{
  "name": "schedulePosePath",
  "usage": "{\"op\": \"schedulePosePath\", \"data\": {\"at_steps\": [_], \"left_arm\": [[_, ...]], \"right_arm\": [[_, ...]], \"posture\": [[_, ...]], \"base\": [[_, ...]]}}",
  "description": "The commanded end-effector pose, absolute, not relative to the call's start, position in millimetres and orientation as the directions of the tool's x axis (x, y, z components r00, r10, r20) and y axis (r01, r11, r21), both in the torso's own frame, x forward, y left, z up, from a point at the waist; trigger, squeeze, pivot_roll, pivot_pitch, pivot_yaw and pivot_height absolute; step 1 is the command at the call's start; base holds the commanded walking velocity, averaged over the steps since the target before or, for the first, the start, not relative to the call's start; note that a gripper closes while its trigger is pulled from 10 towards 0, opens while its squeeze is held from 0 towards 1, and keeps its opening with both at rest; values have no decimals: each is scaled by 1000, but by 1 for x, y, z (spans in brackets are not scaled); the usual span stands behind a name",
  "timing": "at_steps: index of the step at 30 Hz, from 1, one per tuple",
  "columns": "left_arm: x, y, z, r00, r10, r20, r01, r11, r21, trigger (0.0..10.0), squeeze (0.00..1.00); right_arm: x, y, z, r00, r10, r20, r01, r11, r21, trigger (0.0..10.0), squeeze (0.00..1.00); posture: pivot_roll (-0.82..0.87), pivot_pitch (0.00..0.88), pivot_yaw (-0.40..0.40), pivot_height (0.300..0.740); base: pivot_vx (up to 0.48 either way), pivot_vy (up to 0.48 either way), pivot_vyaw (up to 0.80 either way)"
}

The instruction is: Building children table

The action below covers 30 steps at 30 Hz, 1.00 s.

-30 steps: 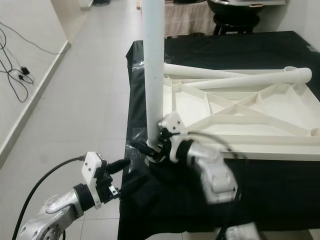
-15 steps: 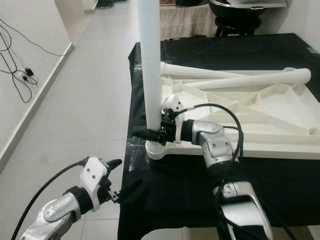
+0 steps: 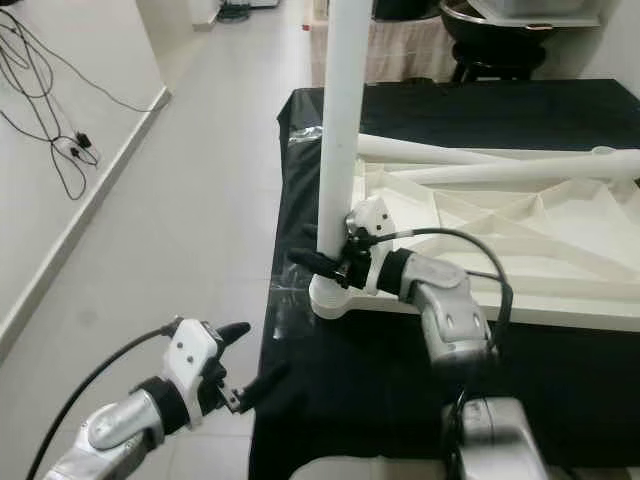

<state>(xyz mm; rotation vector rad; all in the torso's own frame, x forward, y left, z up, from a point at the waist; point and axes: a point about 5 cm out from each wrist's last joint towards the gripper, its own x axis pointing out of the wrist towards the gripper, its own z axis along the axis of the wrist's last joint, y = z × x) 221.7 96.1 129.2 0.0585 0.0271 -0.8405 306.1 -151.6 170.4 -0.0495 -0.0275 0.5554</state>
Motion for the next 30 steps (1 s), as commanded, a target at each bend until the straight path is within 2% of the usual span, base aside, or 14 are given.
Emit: {"op": "schedulePosePath", "data": {"at_steps": [1,2,7,8,10,11,12,17,18,21,22,24,25,30], "left_arm": [[221,103,127,669,-741,-57,743,669,24,10000,0],[221,103,127,665,-744,-56,746,666,19,10000,0],[223,100,124,619,-784,-52,784,620,-18,10000,0],[223,99,124,606,-793,-51,793,608,-30,10000,0],[223,98,123,602,-797,-50,797,603,-35,10000,0],[223,98,123,607,-794,-44,792,608,-45,10000,0],[224,98,122,611,-791,-40,789,612,-52,10000,0],[224,96,121,612,-790,-35,787,613,-62,10000,0],[224,94,121,609,-793,-34,790,609,-65,10000,0],[224,93,120,603,-797,-32,794,604,-69,10000,0],[225,91,120,600,-800,-31,797,600,-72,10000,0],[225,90,120,596,-803,-29,800,596,-74,10000,0],[225,90,120,592,-805,-27,802,592,-77,10000,0],[226,88,120,588,-808,-20,805,588,-83,10000,0]], "right_arm": [[267,-162,117,952,209,-223,-210,977,19,0,0],[259,-159,114,952,194,-238,-197,980,11,0,0],[283,-170,125,949,245,-200,-261,964,-57,0,0],[290,-170,129,949,251,-189,-268,961,-66,6471,0],[295,-167,133,946,268,-180,-284,956,-68,6471,0],[301,-162,140,937,319,-145,-330,942,-58,10000,0],[306,-158,146,923,367,-114,-374,926,-47,10000,1000],[319,-151,167,860,509,-21,-509,861,-6,10000,1000],[323,-147,179,794,607,22,-607,795,-6,10000,1000],[319,-144,188,725,688,20,-687,726,-31,10000,1000],[319,-143,191,654,756,-12,-755,652,-78,10000,533],[319,-143,191,602,797,-41,-796,596,-108,10000,533],[320,-144,192,545,836,-65,-836,536,-118,10000,0],[332,-145,193,436,894,-106,-898,425,-114,10000,0]], "posture": [[-40,168,55,740],[-77,147,75,740],[-59,133,51,740],[-60,125,49,740],[-59,122,47,740],[-59,114,44,740],[-58,111,43,740],[-50,100,41,740],[-48,94,44,740],[-44,92,41,740],[-41,88,38,740],[-40,88,37,740],[-38,87,35,740],[-31,90,33,740]], "base": [[0,0,0],[0,0,0],[0,0,0],[0,0,0],[0,0,0],[0,0,0],[0,0,0],[0,0,0],[0,0,0],[0,0,0],[0,0,0],[0,0,0],[0,0,0],[0,0,0]]}}
